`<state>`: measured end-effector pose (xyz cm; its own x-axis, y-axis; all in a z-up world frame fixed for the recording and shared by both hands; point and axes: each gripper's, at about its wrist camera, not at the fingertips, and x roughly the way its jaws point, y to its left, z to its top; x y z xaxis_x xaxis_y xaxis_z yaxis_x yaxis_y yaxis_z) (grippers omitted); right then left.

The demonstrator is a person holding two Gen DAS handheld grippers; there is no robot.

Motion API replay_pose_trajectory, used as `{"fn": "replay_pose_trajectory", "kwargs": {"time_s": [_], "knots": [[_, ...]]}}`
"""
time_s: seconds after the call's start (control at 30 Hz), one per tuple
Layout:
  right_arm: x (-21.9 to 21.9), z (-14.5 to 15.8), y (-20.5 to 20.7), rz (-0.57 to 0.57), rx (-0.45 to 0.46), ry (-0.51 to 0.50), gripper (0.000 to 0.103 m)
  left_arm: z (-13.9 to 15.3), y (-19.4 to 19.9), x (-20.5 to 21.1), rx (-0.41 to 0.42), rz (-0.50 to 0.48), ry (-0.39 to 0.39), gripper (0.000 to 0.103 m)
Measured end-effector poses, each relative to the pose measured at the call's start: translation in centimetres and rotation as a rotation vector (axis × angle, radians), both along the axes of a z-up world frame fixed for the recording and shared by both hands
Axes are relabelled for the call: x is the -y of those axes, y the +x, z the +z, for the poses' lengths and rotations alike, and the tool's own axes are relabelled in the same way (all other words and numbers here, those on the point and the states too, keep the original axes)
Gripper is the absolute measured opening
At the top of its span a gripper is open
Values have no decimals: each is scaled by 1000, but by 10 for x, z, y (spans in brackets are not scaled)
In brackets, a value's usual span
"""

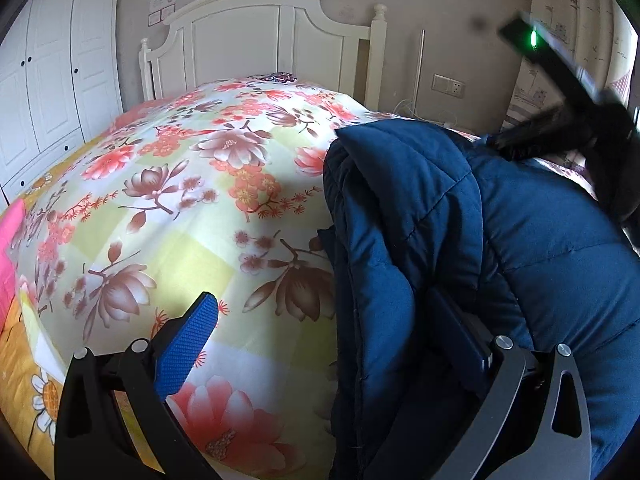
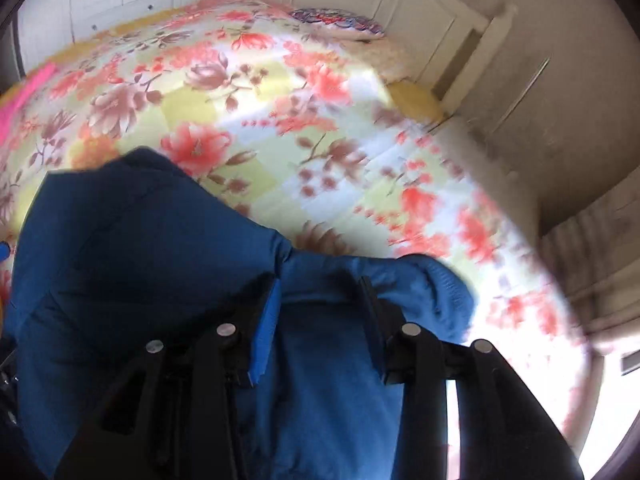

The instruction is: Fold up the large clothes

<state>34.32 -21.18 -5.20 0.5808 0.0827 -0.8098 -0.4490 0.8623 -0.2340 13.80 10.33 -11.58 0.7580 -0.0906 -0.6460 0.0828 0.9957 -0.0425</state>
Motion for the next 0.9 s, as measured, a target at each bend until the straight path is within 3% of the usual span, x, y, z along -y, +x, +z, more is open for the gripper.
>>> {"fn": "replay_pose_trajectory", "kwargs": {"time_s": [0.07,0.13,0.17,0.23,0.27,0.43,0.57,0.63,0.7,0.8,0.9], "knots": [[-6,29,-14,26,59,127,45,0,-1,0,2,3,-4,99],[-20,41,-25,62,104,168,49,-1,0,-2,1,2,-7,99],[-32,38,-27,97,102,147,52,-2,1,-2,1,2,-5,99],[-65,1,-25,184,4,0,53,-1,0,-2,1,2,-4,99],[-72,-12,-23,181,6,-48,53,-2,0,-3,-8,9,-3,99],[-56,8,-23,159,9,46,53,-3,-1,-3,-8,5,-4,99],[-17,52,-71,178,118,239,55,-3,-2,-3,-9,6,-14,99],[0,62,-101,197,155,266,57,-4,-2,-4,-6,7,-18,99],[8,56,-123,216,159,243,57,-4,-3,-4,-5,8,-22,99],[14,11,-139,203,98,177,57,-4,-2,-5,-6,10,-24,99],[30,-10,-143,170,124,319,58,-5,-2,-5,-11,6,-22,99]]}}
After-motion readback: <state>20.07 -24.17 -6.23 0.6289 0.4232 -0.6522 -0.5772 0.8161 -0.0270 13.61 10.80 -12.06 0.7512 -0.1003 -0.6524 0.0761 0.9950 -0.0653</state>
